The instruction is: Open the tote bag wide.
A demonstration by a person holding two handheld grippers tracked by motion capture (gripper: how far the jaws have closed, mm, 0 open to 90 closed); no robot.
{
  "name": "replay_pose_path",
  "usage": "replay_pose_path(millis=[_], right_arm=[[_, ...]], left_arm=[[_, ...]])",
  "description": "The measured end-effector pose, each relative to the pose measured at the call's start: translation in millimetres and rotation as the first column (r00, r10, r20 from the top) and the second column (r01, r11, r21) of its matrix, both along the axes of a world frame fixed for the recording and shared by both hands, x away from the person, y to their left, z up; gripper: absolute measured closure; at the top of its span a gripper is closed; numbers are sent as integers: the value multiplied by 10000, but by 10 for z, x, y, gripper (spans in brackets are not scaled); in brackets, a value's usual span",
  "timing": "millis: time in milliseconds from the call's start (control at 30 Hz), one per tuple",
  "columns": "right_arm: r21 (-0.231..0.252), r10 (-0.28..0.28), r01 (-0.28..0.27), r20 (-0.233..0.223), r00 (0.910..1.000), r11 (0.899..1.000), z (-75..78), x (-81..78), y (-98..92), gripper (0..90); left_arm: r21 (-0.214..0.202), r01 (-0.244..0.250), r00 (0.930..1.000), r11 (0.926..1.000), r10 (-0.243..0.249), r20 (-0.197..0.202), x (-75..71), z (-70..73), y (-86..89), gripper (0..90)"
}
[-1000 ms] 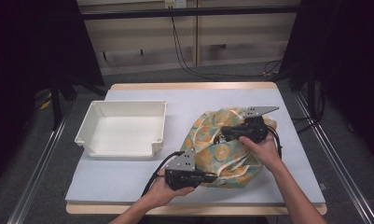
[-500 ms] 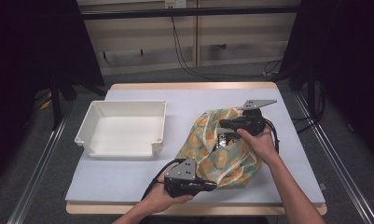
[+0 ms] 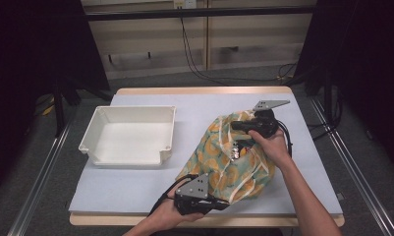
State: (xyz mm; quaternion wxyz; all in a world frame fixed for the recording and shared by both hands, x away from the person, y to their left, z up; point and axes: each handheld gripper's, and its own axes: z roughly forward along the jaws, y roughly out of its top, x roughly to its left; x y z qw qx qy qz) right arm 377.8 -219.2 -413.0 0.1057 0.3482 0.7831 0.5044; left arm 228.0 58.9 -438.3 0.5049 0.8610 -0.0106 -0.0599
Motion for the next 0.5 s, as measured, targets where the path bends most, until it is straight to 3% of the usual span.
replay_pose_path(millis=[500], right_arm=[[-31,-213,214,95,9997,9998,23,105,16,900]], left_arm=[[138,169,9999,9998,-169,1,-36,-35,-16,898]])
